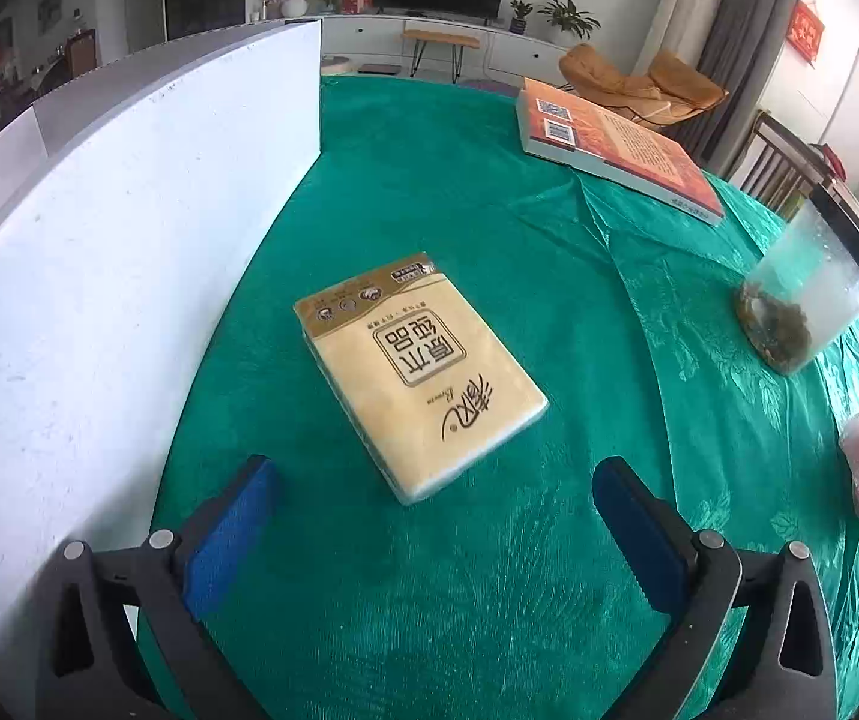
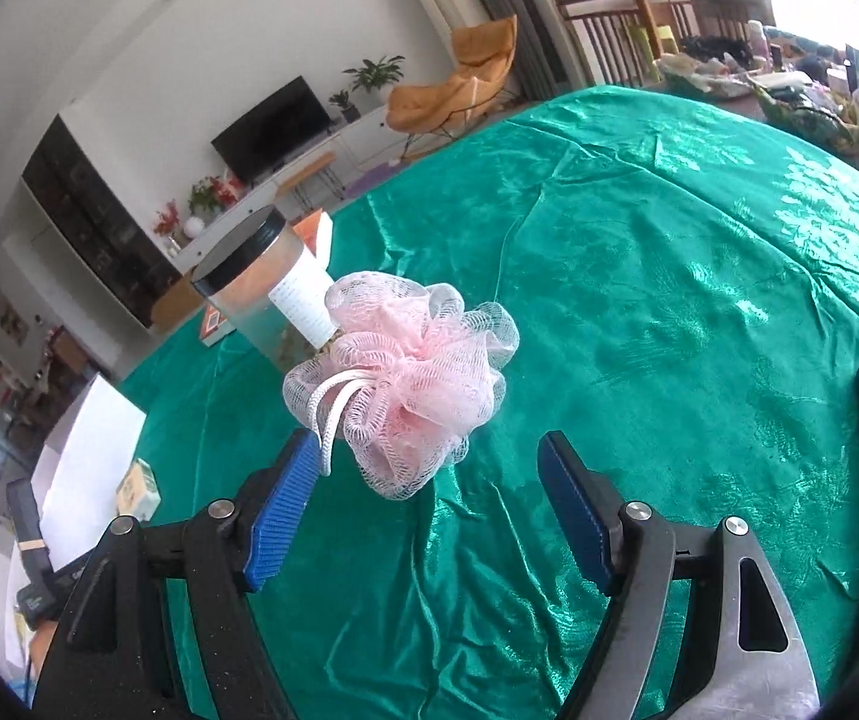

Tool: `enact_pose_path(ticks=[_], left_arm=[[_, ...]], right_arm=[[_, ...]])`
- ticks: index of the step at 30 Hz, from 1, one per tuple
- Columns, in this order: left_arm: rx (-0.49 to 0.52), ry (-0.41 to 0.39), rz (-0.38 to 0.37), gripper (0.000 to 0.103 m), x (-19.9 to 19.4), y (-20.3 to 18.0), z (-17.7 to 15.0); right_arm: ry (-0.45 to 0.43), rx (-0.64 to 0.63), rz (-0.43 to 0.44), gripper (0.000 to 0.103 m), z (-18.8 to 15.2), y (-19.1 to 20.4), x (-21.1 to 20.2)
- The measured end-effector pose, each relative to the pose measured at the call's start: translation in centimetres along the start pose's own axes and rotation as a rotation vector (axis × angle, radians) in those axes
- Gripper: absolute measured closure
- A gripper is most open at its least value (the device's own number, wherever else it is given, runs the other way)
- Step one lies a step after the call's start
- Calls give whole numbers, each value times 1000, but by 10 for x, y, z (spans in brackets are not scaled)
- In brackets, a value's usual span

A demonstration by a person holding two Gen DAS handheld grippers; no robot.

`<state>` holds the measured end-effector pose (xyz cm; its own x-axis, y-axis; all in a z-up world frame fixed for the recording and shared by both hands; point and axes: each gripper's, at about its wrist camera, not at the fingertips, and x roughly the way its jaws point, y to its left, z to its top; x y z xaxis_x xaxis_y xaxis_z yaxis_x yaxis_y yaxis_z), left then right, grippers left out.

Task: Organize soft objects
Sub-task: 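Grasp the pink bath puff with the right tool while the left tool grasps the yellow tissue pack, then carry the puff and tissue pack over the white box and open both tools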

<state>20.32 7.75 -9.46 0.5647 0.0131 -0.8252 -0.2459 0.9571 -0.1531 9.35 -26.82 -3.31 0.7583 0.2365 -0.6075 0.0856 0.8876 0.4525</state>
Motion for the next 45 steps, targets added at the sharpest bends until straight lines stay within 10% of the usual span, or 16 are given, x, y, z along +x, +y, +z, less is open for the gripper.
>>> enact_pose_path(ticks=[5, 8, 12, 14, 16, 28, 36, 39, 41, 43, 45], left_arm=[[59, 39, 96, 0, 29, -21, 30], [112, 43, 91, 2, 36, -30, 38], [205, 12, 38, 50, 26, -38, 39], [201, 25, 7, 50, 21, -36, 40], [182, 18, -24, 50, 14, -31, 40], [97, -161, -279, 50, -134, 12, 52], [115, -255, -4, 49, -225, 148, 29], [114, -257, 117, 29, -235, 189, 13], [100, -263, 154, 11, -239, 206, 1], [98, -280, 178, 8, -243, 215, -8], [106, -292, 201, 6, -248, 220, -15]], right_arm=[[-26, 85, 12, 24, 11, -18, -16], [21, -107, -18, 22, 26, 18, -11], [257, -445, -126, 22, 23, 70, 54], [311, -475, -187, 77, 24, 66, 84], [310, -404, -206, 90, 39, 53, 95], [81, -361, -42, 90, 109, 123, 8], [182, -502, 325, 90, 40, 293, -39], [282, -556, 470, 88, -13, 359, -42], [359, -581, 543, 80, -50, 394, -36], [435, -596, 573, 42, -83, 419, -26], [502, -600, 586, 27, -111, 433, -16]])
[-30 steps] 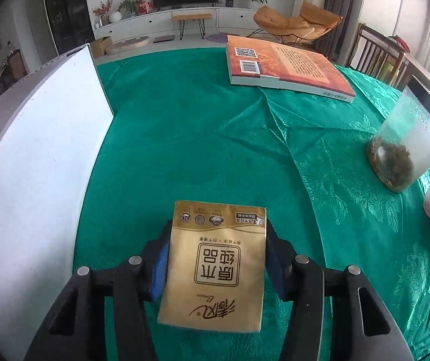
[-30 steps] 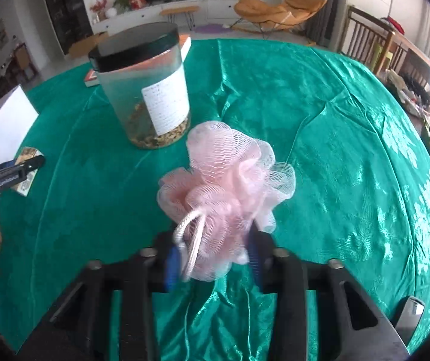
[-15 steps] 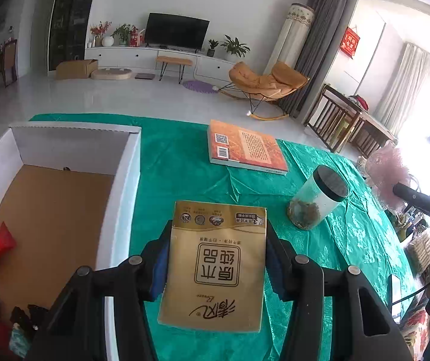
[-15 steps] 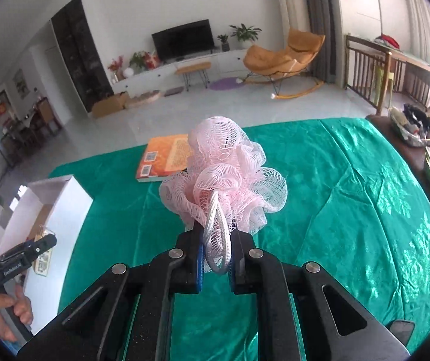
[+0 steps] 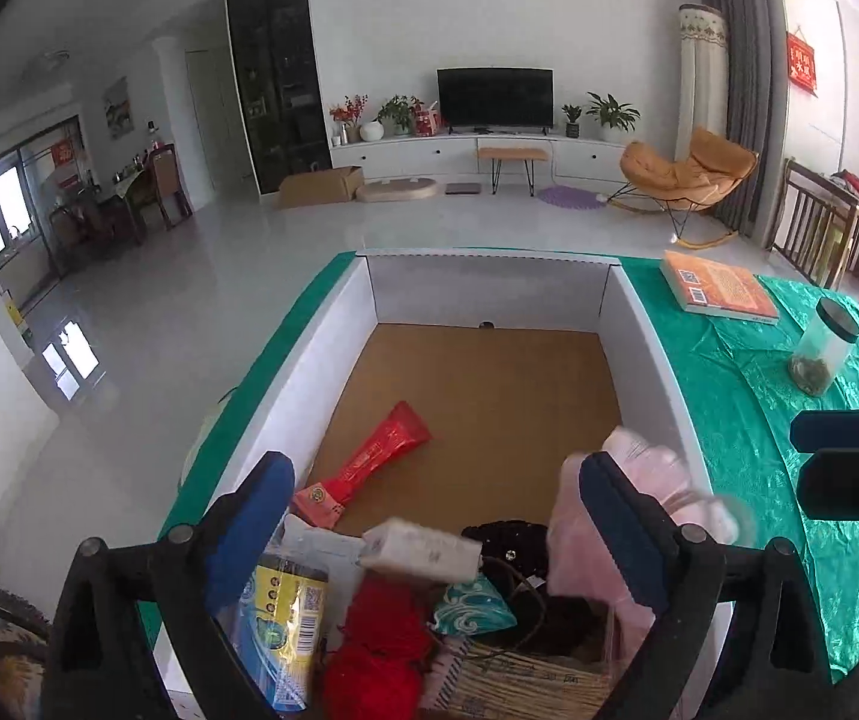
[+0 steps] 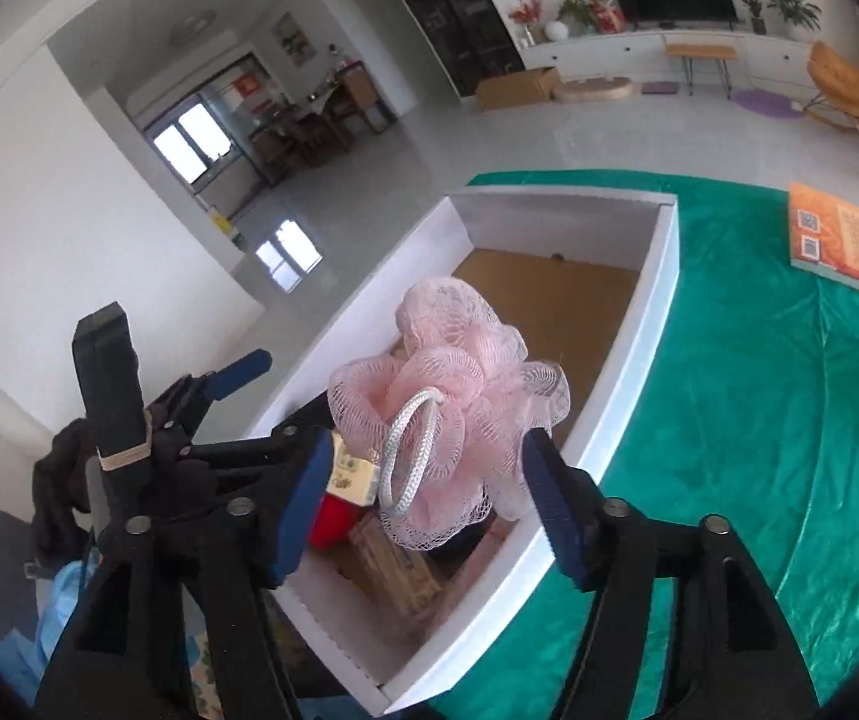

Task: Organize soft objects

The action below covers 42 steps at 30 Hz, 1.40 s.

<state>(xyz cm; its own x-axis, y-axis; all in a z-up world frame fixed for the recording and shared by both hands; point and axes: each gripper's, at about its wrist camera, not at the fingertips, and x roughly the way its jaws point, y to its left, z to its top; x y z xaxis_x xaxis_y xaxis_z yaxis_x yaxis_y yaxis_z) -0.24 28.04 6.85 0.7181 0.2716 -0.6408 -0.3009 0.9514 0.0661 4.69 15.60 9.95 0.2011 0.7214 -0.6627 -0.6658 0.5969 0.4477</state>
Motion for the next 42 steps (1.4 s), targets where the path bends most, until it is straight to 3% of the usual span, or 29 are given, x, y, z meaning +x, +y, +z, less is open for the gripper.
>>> enact_pose_path(ticks=[5, 10, 14, 16, 25, 42], left_arm=[[-53, -51, 57, 2, -25, 5, -17], [-119, -18, 78, 0, -31, 0, -26], [-71, -49, 247, 0, -40, -11, -31], [-69, -49, 280, 0, -44, -9, -31], [-88, -40, 272, 0, -51, 0, -34], [-121, -59, 221, 0, -65, 3, -43]], right_arm=[[24, -11, -49, 28, -12, 2, 13], [6, -40, -112, 28, -17, 1, -1], [17, -92, -174, 27, -23, 11, -2], [24, -130, -201, 27, -27, 16, -1], [55, -199, -267, 27, -39, 33, 10], [88, -241, -294, 27, -54, 51, 24]])
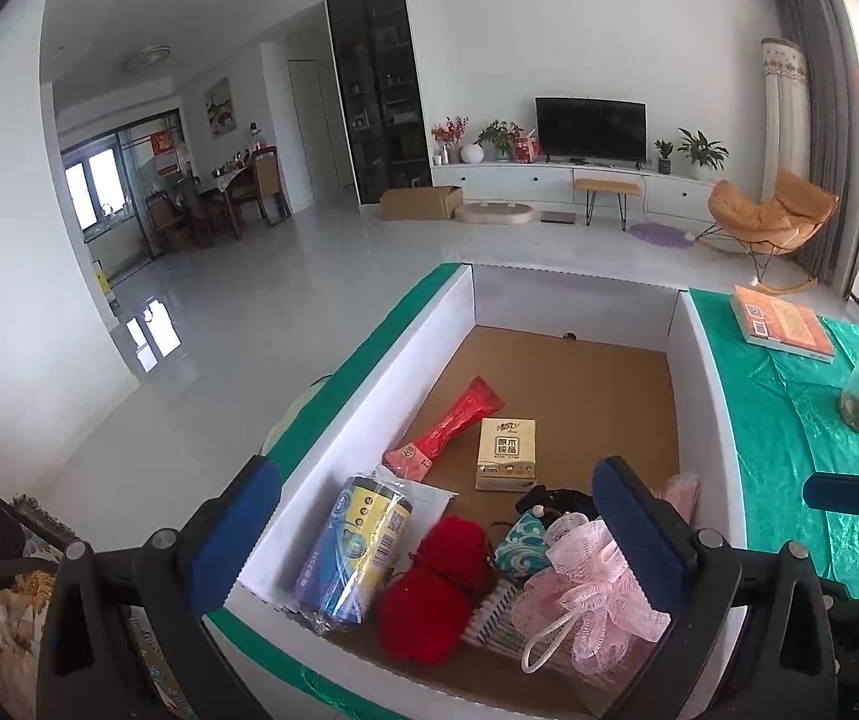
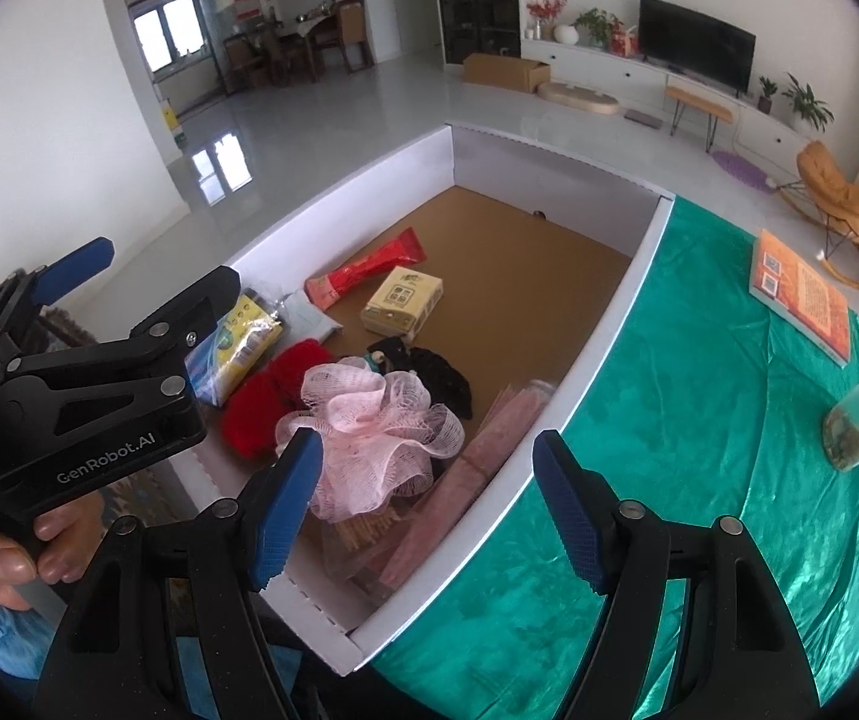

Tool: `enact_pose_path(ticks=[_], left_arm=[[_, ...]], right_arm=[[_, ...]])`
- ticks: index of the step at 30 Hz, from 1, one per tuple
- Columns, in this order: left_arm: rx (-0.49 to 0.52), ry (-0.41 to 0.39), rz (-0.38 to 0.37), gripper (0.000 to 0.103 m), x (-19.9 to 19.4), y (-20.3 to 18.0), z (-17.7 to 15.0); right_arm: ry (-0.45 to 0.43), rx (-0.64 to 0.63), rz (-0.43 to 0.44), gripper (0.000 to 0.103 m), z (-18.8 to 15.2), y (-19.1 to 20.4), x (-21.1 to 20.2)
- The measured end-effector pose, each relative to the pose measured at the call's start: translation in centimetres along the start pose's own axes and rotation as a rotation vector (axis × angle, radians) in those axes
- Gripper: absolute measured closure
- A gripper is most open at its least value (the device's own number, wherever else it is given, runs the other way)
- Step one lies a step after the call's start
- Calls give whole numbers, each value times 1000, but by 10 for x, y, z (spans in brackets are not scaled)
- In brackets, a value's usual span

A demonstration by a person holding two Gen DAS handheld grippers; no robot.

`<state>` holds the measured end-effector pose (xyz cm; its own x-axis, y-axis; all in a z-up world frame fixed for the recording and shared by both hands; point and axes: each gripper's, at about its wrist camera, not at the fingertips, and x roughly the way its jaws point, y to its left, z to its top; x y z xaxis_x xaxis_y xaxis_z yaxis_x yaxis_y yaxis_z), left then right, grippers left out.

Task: Organize soft objects

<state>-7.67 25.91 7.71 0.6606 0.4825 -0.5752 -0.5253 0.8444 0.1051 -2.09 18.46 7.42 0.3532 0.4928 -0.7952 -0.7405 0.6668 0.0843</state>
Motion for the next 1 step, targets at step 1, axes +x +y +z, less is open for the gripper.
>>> enact_pose_path(ticks=[1], left_arm=[[8, -4, 6, 0, -1, -2, 0]], right_arm=[[-1, 2, 3, 27, -1, 0, 0]])
